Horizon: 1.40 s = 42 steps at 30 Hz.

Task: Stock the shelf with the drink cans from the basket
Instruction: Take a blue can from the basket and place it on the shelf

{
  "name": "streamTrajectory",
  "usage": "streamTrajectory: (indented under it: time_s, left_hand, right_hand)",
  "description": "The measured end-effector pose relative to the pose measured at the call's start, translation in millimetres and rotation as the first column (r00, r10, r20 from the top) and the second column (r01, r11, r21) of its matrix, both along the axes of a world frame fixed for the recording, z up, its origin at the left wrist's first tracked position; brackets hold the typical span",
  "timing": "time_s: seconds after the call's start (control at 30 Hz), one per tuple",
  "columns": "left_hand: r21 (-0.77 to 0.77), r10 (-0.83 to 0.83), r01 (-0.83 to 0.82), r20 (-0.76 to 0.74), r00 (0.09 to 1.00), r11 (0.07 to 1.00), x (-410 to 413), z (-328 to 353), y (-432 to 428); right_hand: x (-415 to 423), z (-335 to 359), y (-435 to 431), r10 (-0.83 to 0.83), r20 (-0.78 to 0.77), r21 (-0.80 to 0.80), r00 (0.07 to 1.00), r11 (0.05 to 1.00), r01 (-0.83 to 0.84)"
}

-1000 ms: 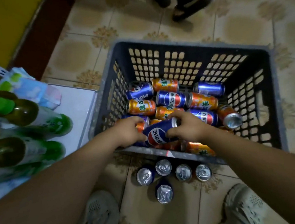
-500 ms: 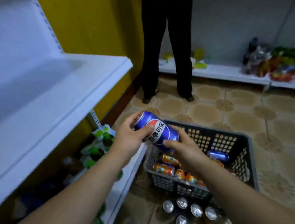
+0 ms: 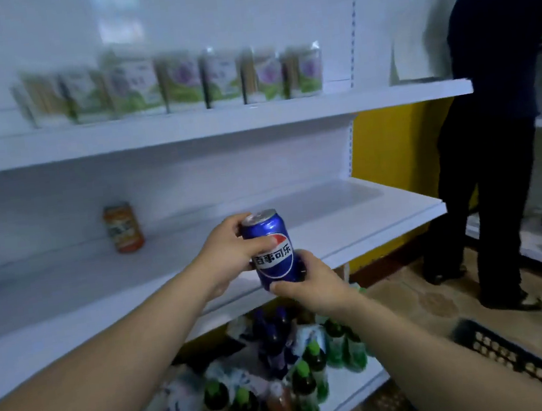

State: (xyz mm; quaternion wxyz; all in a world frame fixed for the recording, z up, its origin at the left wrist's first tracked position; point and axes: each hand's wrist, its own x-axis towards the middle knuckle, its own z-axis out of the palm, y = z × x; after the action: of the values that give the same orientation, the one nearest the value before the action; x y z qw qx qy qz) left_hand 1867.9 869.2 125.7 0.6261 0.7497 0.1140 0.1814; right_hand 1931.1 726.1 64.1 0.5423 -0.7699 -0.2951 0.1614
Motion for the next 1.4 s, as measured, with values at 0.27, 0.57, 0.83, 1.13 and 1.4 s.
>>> streamTrajectory:
  time_s: [0.27,0.57,0.83,1.13,1.4]
  left_hand:
    - [0.164,0.323,-0.311,-0.053,0.945,0.936,-115,4,122]
    - [0.184,0.535,-0.51,-0.127,0.835,0.84,-197,-13,227]
    - [0.193,0.561,-0.544,-0.042,0.827,0.816,-216,-45,240]
    - [0.219,0.642,-0.617,-0.064,0.764,0.756,-213,-61,279]
    - [0.263,0.764,-0.737,0.002,0.645,0.622,-195,-67,328]
  right_hand:
    - [-56,5,139,0.392,0.137,-0.334,0.91,0.883,-0.33]
    - [-90,-7,238,0.701,0.332,-0.819,0.632,0.546,-0.176]
    - [-88,-22,245,0.68,0.407,-0.805,0.61,0.583,-0.114]
    - [-88,-23,244,0.678,0.383,-0.797,0.628,0.586,-0.146]
    - [-88,-25,245,0.668,0.386,-0.791,0.636,0.594,-0.144]
